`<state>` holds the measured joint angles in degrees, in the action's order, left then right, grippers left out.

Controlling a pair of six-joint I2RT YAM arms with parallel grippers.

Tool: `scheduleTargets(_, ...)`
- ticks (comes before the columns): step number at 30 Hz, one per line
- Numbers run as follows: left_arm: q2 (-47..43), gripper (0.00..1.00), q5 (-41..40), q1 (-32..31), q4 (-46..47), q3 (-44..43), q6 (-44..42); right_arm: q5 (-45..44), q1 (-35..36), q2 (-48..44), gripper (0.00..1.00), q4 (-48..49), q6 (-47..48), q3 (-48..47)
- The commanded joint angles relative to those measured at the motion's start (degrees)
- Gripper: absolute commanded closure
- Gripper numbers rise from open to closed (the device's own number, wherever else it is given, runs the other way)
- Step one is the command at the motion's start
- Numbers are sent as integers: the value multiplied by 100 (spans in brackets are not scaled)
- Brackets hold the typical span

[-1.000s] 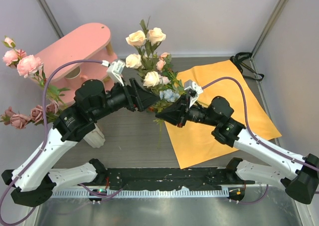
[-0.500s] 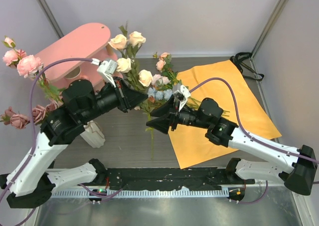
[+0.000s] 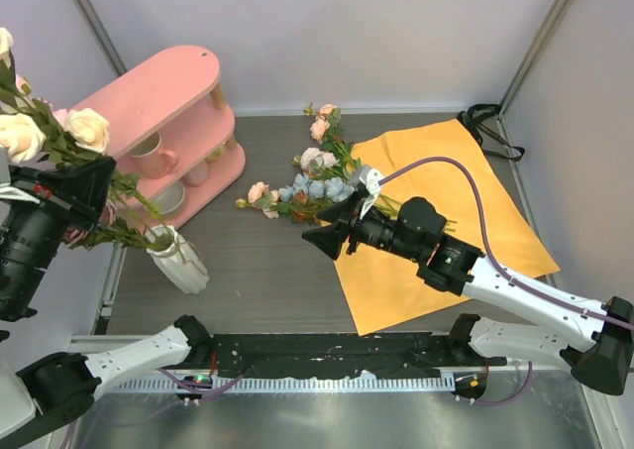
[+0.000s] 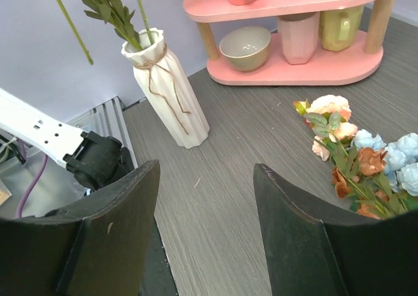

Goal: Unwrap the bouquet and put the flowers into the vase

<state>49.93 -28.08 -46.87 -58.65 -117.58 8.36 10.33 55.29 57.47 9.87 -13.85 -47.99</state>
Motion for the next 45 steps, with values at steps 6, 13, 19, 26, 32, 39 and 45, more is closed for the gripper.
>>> scheduleTargets(6,-255,100,-1385,-15,723,551,-1512,-338,8,-192,35,-143,93,53)
scheduleTargets(13,-870,100,-1376,-15,2014,1921,-1943,-347,8,-202,35,-143,110,88)
scheduleTargets(19,-1161,100,-1490,-15,2876,2687,-2242,-330,8,-219,35,-169,84,88)
scheduleTargets(26,-1214,100,-1596,-24,3448,3022,-2392,-374,8,-228,35,-222,75,105)
scheduleTargets(32,-1354,100,-2009,-15,3430,3530,-2304,-338,8,-210,35,-187,14,79)
scheduleTargets(39,-1961,100,-2527,-15,3466,4858,-1795,-180,8,-8,35,-301,-74,-123)
scheduleTargets(45,-2417,96,-2580,-15,3159,5587,-1066,-128,8,220,35,-363,-206,-290)
